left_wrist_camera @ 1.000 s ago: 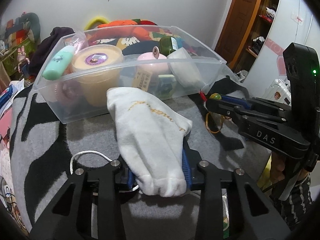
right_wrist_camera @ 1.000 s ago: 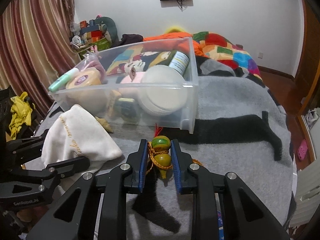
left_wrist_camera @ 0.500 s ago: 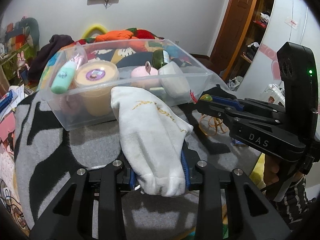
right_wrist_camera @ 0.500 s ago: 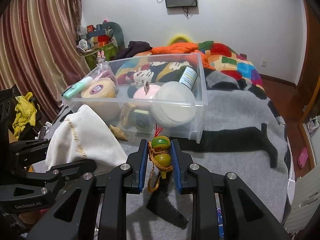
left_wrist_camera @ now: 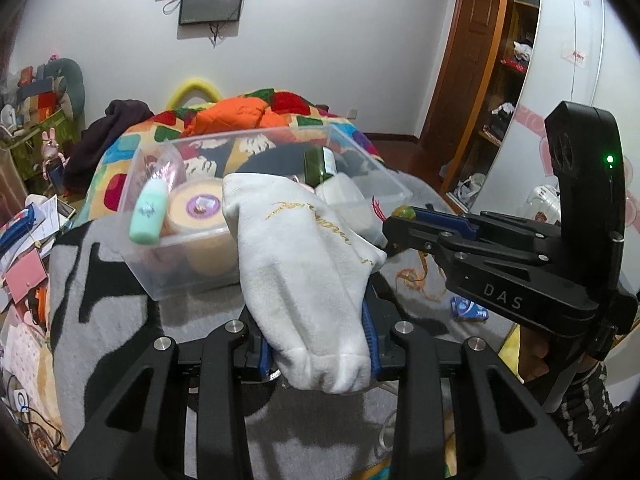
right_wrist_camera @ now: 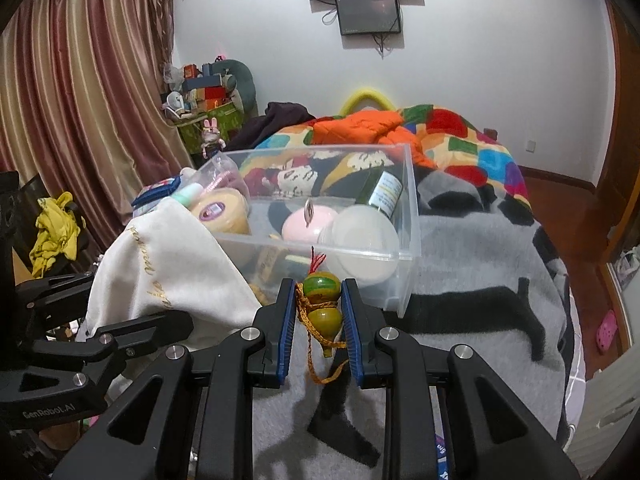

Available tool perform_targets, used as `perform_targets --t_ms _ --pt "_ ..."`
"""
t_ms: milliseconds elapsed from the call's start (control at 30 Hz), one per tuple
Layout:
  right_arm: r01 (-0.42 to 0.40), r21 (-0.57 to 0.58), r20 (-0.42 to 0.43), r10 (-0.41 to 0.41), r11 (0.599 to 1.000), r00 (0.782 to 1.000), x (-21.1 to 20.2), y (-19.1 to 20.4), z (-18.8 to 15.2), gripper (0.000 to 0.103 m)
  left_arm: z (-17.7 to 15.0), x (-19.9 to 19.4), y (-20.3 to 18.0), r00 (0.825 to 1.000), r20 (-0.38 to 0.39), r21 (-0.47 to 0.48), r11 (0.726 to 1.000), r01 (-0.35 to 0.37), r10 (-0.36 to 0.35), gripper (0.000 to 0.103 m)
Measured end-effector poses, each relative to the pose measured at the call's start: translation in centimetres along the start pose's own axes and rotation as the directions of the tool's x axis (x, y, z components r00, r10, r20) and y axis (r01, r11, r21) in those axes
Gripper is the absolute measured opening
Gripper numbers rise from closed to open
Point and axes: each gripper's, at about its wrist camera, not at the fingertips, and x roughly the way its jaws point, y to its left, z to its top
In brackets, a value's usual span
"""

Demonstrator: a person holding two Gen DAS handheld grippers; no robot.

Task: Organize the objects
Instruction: 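Lift the white pouch and beaded cord and carry them over the clear box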

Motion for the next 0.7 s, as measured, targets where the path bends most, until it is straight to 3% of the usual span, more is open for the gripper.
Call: perform_targets --t_ms 700 --pt "0.020 -0.036 0.095 -0.016 0.999 0.995 -0.9 0.1 3.6 0.020 2.8 -1.2 1.4 0.996 0.091 -0.007 1.000 -0.027 0.028 0.034"
